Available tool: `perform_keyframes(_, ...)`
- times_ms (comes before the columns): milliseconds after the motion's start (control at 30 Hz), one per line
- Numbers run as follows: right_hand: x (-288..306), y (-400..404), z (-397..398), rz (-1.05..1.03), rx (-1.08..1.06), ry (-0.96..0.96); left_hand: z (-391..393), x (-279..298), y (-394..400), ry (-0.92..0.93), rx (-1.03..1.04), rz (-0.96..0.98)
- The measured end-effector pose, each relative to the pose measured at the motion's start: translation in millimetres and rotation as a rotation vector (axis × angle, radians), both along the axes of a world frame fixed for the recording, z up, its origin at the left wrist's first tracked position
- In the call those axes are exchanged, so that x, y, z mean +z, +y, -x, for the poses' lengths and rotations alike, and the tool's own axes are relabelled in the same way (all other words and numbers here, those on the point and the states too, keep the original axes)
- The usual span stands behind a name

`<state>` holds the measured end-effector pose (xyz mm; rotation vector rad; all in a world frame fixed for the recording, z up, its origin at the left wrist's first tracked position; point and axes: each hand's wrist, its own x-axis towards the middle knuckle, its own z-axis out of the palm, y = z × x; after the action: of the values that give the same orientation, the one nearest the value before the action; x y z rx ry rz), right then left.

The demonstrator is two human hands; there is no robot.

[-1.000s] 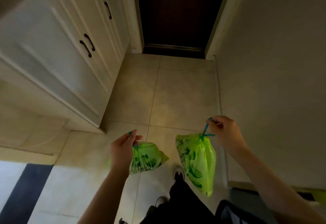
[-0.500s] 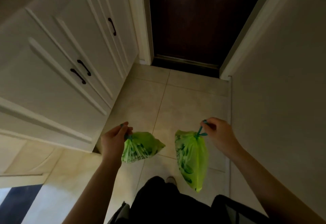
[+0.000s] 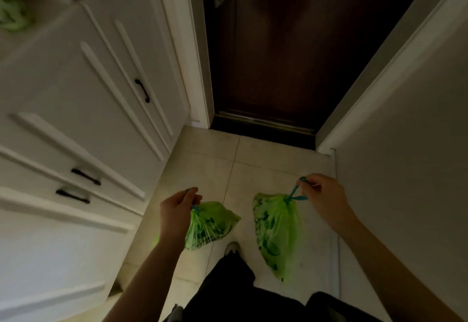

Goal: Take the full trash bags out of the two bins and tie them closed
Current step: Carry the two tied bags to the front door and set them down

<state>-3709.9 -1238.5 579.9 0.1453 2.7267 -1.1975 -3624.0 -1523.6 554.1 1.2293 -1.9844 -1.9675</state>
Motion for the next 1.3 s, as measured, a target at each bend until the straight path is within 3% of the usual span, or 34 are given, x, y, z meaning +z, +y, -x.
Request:
perform_keyframes(433,1.2,-26.4,236.9,-0.008,0.035,-0.039,223.5,-13.2,-12.4,-0.027,0.032,0.028)
perform_keyframes(700,-27.0,-43.1,380.9,0.01,0.285,-0.249,344.6,-17.0,-20.4,-0.095,0.173,0.084)
perform_keyframes(1100,-35.8,-103.3,559.5,-0.109,0.57,-0.39,479.0,-51.1,-59.6,-0.177,0.225,0.135)
perform_keyframes(1300,-51.2,-139.8,621.2,-0.11,0.561,-0.444,523.9,-85.5,-75.8,-0.278,0.228,0.085)
